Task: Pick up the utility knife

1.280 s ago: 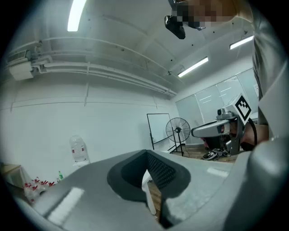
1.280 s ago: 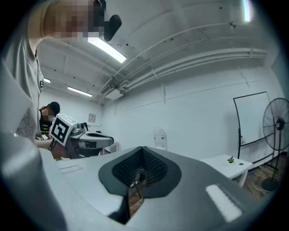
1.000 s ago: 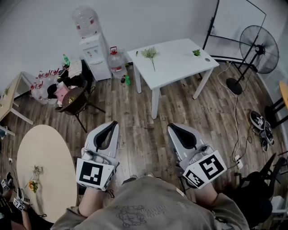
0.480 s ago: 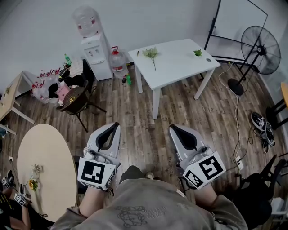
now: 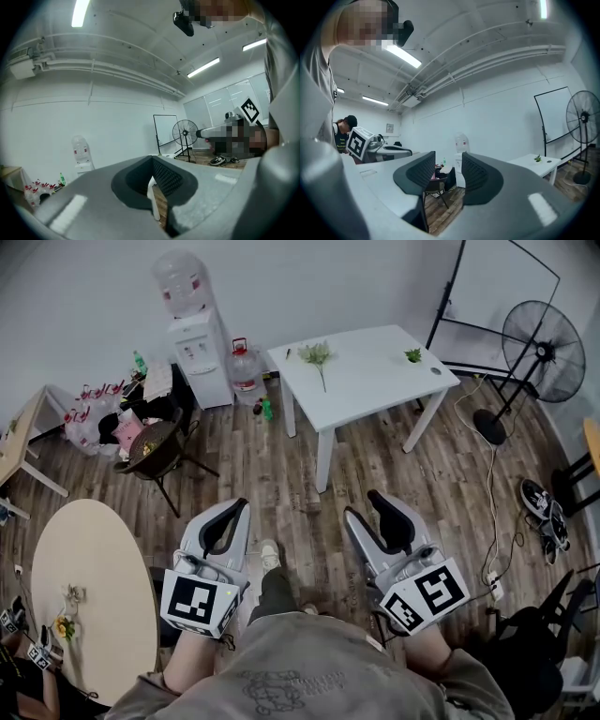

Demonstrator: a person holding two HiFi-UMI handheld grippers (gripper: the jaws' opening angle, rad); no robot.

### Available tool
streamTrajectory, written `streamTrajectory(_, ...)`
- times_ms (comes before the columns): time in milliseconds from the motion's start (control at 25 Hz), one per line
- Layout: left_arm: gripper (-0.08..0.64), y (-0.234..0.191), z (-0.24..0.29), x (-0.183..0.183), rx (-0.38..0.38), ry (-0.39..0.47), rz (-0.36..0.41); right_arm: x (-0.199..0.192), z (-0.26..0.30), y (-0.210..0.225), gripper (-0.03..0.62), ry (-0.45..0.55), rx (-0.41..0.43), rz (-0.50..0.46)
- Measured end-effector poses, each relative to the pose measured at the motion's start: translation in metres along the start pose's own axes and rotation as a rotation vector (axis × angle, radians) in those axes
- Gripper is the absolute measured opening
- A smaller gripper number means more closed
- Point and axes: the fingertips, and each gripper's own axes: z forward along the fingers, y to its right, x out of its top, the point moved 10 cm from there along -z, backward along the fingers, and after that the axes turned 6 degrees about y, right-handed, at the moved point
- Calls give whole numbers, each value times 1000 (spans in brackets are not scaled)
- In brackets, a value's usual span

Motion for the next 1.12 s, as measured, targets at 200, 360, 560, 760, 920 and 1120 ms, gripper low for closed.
streamTrajectory(200,0,-25,22,-6,-3,-5,-7,-4,32,14,193,-13,-4,12)
streamTrajectory(360,0,-52,48,-16,-5,-6,-17,-11,67,27,193,-34,-3,4)
streamTrajectory(560,0,-101,87,-25,-15,-10,-25,-17,124,43,193,-72,-8,0)
streamTrajectory(760,0,-158,132,-31,-34,-25,-38,-17,191,58,196,-101,-12,0)
streamTrajectory(920,0,-204,173,-40,-71,-40,-44,-23,247,72,196,-127,-35,8)
streamTrajectory(1120,0,-268,213,-50,-83,-49,-48,-32,323,87,196,-155,-55,3)
